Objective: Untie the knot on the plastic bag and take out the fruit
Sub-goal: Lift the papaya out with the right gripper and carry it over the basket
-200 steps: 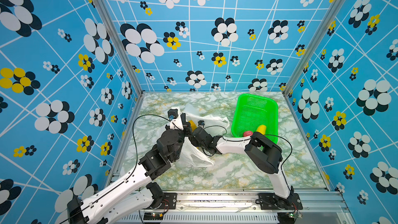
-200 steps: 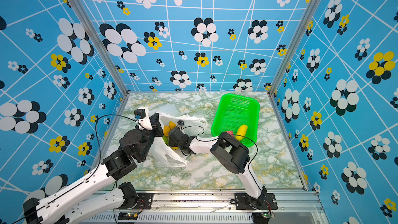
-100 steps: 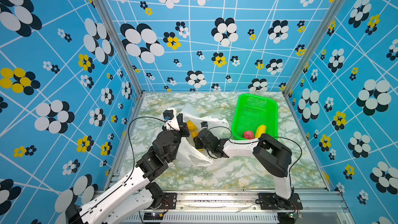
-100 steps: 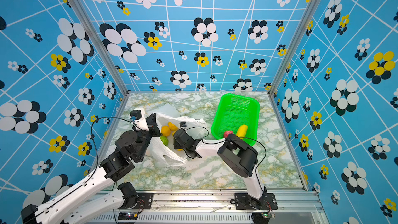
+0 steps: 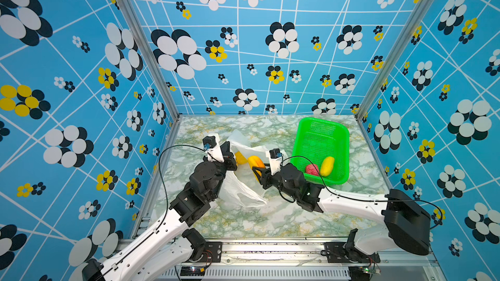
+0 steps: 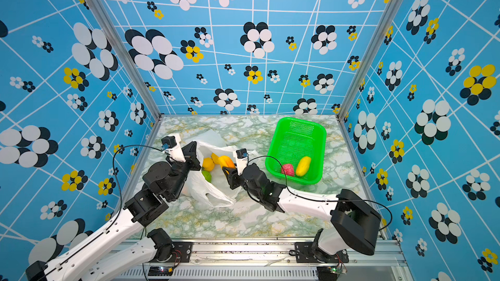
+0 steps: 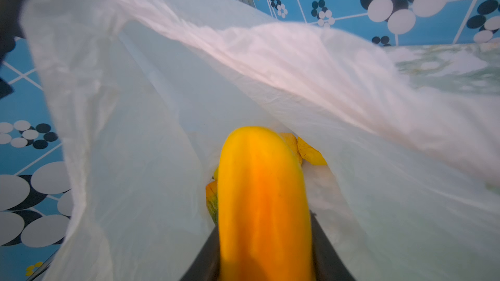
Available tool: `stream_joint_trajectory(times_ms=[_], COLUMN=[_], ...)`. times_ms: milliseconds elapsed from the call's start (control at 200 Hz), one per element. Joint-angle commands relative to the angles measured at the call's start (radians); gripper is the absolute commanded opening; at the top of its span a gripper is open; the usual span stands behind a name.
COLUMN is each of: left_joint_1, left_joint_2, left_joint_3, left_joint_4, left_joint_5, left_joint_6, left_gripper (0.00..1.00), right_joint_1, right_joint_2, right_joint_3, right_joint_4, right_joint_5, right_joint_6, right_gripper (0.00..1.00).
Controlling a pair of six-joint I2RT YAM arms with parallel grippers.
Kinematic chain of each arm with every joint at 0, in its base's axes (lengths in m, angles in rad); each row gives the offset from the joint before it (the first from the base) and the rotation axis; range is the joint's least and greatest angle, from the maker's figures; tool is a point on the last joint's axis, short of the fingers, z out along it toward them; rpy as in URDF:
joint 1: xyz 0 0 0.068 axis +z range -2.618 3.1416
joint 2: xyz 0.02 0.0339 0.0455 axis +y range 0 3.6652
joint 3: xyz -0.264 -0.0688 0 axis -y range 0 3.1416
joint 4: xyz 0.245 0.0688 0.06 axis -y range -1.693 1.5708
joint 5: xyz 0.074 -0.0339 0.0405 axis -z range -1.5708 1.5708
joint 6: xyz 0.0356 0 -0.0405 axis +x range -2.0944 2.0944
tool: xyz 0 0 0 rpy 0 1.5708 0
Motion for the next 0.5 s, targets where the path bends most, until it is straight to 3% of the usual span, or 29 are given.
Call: stream_joint_trajectory(times_ms=[0,320,410,495], left_joint_1=[0.014,0.026,0.028,0.029], left_joint_2=[-0.011,-0.004,-0.01,-0.01], left_joint_3=[-0.008,-0.004,-0.003,-0.002], left_joint_4=[-0.004,-0.014,-0.012,-0.013], left_joint_5=[0.029,0.057,0.067,0.068], left_joint_6=[-0.02,-0.03,-0.032,-0.033], left_gripper=[0.0,0.0,0.0,0.0], right_joint_1=[0.002,-0.031,-0.082,-0.182], right_joint_2=[-0.095,-0.403,-0.471,-0.51], right_joint_3=[-0.029,-0.133,-0.155,-0.158], right_joint_4=[-0.01,-0.157,-0.197,-0.263], right_joint_5=[-0.014,0.231,0.326,0.338], right_joint_6=[-0.121,-0.271,-0.252,-0.185], right_gripper=[0.29,0.25,0.25,0.24])
